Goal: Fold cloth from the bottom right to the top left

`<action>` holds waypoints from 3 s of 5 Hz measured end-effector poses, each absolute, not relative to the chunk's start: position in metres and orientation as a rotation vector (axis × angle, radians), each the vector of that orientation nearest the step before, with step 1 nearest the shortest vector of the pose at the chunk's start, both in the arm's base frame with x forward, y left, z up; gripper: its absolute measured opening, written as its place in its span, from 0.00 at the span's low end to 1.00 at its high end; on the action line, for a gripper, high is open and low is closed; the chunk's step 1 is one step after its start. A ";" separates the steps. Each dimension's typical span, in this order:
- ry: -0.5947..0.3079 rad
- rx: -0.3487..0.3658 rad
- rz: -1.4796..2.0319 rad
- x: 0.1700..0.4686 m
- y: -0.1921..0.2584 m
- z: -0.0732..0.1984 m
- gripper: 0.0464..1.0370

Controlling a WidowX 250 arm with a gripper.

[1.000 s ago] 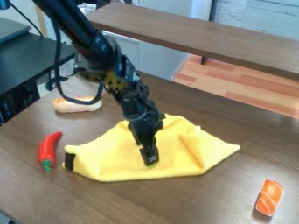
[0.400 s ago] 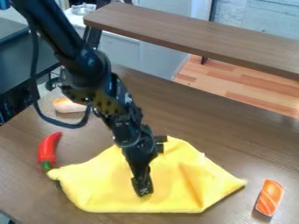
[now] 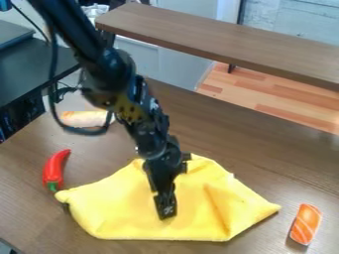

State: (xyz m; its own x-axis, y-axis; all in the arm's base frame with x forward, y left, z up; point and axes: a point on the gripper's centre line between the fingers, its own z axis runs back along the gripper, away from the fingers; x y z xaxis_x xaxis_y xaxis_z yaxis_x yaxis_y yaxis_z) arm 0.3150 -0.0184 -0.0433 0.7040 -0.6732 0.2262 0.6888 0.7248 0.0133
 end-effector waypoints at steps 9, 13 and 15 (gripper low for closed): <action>-0.205 -0.096 -0.655 0.324 0.008 -0.047 0.96; -0.182 -0.119 -0.671 0.310 -0.007 -0.045 0.96; -0.192 -0.114 -0.550 0.372 0.013 -0.043 0.96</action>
State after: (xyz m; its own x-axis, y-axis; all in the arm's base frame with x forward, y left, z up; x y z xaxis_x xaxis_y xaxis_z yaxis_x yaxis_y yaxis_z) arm 0.3721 0.0129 -0.0427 0.8355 -0.5073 0.2110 0.5286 0.8470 -0.0566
